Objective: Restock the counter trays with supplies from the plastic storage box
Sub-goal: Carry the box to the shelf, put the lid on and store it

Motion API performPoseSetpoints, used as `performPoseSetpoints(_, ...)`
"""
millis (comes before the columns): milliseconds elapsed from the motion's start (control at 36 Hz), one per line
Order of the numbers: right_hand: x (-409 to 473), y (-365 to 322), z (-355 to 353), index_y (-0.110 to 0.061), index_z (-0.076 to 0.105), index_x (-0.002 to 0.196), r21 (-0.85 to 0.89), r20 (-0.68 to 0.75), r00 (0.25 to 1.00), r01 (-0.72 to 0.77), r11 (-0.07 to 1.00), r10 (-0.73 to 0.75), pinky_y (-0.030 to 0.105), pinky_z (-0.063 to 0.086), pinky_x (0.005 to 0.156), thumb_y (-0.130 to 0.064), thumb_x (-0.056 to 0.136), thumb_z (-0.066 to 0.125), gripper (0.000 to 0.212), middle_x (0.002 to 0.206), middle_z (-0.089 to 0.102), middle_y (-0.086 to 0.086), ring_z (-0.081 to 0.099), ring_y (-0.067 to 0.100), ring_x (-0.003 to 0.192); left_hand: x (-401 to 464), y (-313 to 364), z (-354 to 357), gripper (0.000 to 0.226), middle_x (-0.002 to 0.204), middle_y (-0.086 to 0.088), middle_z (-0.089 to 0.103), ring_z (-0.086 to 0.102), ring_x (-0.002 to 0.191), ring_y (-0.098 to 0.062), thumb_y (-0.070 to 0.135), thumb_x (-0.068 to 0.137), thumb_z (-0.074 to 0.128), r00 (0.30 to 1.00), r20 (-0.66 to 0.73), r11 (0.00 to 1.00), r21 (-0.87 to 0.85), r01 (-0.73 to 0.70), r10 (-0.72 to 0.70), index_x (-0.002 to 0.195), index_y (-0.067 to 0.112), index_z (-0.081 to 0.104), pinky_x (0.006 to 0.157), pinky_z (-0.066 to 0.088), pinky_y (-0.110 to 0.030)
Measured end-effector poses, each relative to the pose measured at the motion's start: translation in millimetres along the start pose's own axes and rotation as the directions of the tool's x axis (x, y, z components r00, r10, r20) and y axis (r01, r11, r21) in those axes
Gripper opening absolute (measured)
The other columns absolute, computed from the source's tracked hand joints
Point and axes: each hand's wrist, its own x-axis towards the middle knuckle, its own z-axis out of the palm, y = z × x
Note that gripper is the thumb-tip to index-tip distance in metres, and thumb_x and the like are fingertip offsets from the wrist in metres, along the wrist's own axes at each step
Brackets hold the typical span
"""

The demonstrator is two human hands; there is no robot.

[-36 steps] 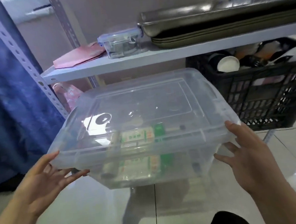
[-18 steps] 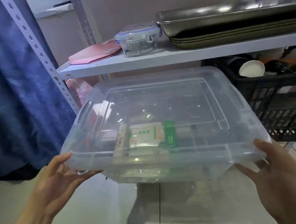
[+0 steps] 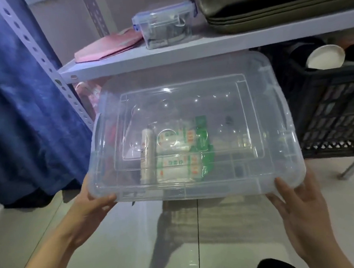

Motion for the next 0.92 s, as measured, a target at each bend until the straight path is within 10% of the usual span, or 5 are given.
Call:
performPoseSetpoints(139, -2, 1, 2, -0.049, 0.020, 0.149, -0.160, 0.036, 0.997, 0.073, 0.984, -0.068, 0.041, 0.055, 0.089, -0.007, 0.057, 0.085, 0.120, 0.150, 0.040, -0.021, 0.054, 0.011, 0.129, -1, 10, 11, 0.127, 0.150, 0.010, 0.047, 0.055, 0.131, -0.025, 0.031, 0.052, 0.100, 0.992, -0.108, 0.974, 0.223, -0.035, 0.060, 0.147, 0.060, 0.021, 0.096, 0.053, -0.043)
performPoseSetpoints(306, 7, -11, 17, -0.041, 0.020, 0.153, -0.715, -0.035, 0.931, 0.230, 0.660, -0.363, 0.032, 0.018, 0.121, -0.050, 0.078, 0.073, 0.093, 0.164, 0.013, -0.002, 0.014, 0.017, 0.151, -2, 26, 30, 0.118, 0.165, 0.018, 0.007, 0.024, 0.149, -0.016, 0.052, 0.056, 0.091, 0.824, -0.404, 0.785, 0.615, -0.078, 0.398, 0.139, 0.074, 0.009, 0.112, 0.034, -0.057)
performPoseSetpoints(444, 26, -21, 39, -0.019, 0.064, 0.130, -0.873, 0.282, 0.760, 0.456, 0.172, -0.585, 0.064, 0.025, 0.110, -0.036, 0.091, 0.058, 0.043, 0.146, 0.050, 0.012, 0.032, 0.036, 0.143, 11, 33, 41, 0.070, 0.165, 0.013, 0.014, 0.014, 0.152, -0.021, 0.056, 0.085, 0.064, 0.744, -0.146, 0.382, 0.911, -0.156, 0.652, 0.149, 0.036, 0.042, 0.117, 0.022, -0.063)
performPoseSetpoints(639, 47, -30, 43, -0.019, 0.068, 0.125, -0.820, 0.487, 0.683, 0.572, -0.017, -0.544, 0.066, 0.024, 0.111, -0.042, 0.089, 0.058, 0.044, 0.126, 0.066, 0.006, 0.046, 0.031, 0.133, 33, 39, 48, 0.058, 0.142, -0.019, 0.055, 0.042, 0.134, -0.036, 0.063, 0.098, 0.033, 0.633, 0.258, -0.089, 0.954, -0.287, 0.730, 0.134, 0.023, 0.053, 0.111, 0.024, -0.067)
performPoseSetpoints(917, 126, -57, 77, -0.011, 0.067, 0.124, -0.861, 0.452, 0.718, 0.506, -0.050, -0.530, 0.063, 0.028, 0.110, -0.031, 0.093, 0.058, 0.038, 0.125, 0.066, 0.012, 0.055, 0.038, 0.124, 97, 86, 60, 0.047, 0.128, -0.007, 0.069, 0.063, 0.119, -0.034, 0.043, 0.092, 0.053, 0.585, 0.191, -0.058, 0.969, -0.239, 0.789, 0.126, 0.016, 0.070, 0.109, 0.030, -0.069)
